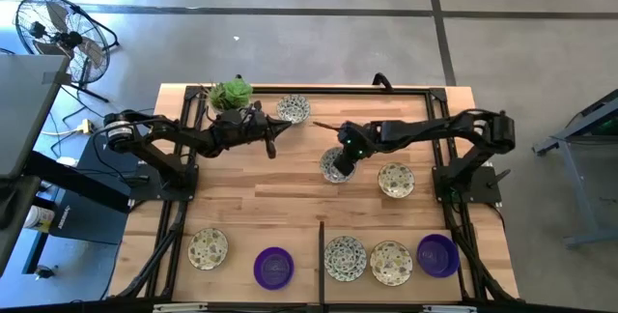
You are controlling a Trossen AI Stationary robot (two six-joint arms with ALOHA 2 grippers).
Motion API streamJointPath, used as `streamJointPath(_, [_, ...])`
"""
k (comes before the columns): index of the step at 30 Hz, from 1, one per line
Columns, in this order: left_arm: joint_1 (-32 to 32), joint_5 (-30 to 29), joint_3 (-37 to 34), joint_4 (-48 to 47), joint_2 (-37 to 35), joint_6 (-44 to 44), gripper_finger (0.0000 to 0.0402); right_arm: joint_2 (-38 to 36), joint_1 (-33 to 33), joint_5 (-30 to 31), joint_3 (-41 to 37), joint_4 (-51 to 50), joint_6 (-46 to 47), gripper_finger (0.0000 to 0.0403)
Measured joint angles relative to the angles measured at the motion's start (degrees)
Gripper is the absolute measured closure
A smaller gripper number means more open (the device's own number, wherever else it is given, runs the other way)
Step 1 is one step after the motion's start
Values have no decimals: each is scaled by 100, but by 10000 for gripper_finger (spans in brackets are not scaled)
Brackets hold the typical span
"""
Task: Pick & Place Mini bowls
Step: Stack the right blue patterned bowl on the blue patterned bowl on the shelf
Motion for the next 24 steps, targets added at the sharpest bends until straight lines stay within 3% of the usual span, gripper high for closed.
streamJointPath(10, [-2,14,0,-151,0,31,390,1,-102,137,-15,82,11,392])
streamJointPath(24, [-2,148,2,-77,0,-23,390,82,-276,-166,-362,673,177,394])
